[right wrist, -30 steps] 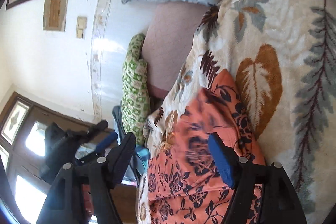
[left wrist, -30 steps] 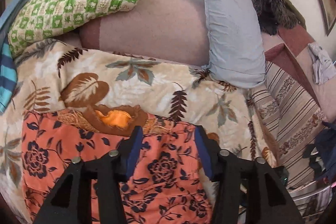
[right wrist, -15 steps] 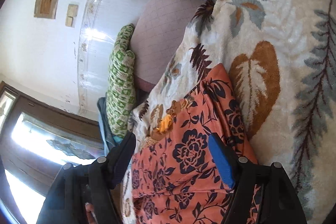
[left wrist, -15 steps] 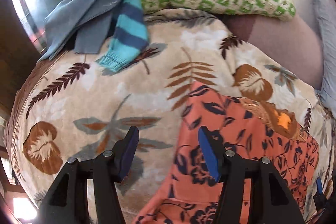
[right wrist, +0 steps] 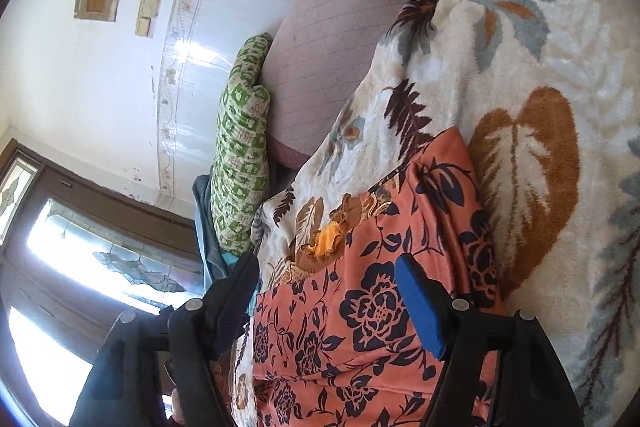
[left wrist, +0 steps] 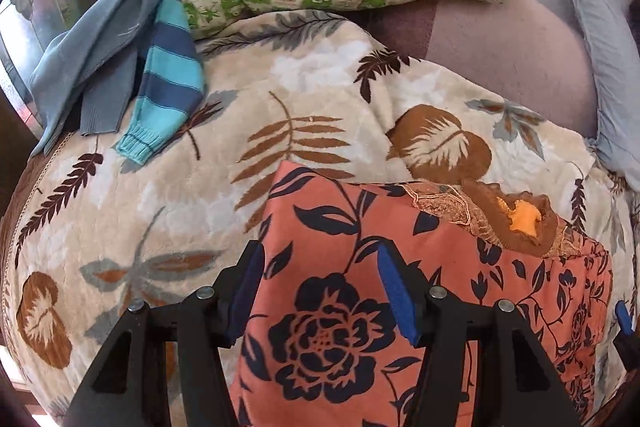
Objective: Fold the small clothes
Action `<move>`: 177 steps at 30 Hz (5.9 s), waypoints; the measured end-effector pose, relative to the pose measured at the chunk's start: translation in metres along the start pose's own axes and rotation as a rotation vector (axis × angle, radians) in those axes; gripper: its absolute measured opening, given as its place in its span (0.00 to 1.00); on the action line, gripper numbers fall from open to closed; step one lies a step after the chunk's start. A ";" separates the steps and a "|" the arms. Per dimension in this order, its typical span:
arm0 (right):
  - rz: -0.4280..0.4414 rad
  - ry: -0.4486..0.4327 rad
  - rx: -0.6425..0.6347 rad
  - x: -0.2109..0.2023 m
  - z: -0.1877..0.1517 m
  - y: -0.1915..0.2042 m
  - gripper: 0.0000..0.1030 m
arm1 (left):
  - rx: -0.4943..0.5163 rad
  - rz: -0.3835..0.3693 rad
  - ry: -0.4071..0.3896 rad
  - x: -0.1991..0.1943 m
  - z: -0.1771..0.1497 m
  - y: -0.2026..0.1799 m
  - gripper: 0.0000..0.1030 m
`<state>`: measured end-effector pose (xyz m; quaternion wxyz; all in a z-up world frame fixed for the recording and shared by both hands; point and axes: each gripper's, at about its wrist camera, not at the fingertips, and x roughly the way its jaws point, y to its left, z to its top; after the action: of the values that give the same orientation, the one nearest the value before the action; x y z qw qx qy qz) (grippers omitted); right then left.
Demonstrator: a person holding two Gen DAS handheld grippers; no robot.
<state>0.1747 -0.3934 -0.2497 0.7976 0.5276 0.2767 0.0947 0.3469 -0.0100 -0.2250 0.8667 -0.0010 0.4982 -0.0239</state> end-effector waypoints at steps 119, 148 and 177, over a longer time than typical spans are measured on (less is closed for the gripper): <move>-0.289 0.109 -0.226 -0.012 -0.030 0.023 0.09 | -0.056 0.113 -0.177 -0.017 -0.073 0.022 0.88; -0.236 0.203 -0.182 -0.041 -0.089 0.014 0.29 | -0.222 0.050 -0.162 -0.106 -0.165 0.135 0.94; -0.790 0.555 -0.282 -0.076 -0.292 0.018 0.78 | -0.025 -0.010 0.271 -0.105 -0.313 0.111 0.68</move>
<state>-0.0435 -0.1890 -0.2925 0.7324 0.2246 0.6415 -0.0415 0.0289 0.1123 -0.2950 0.7913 -0.0111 0.6109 -0.0219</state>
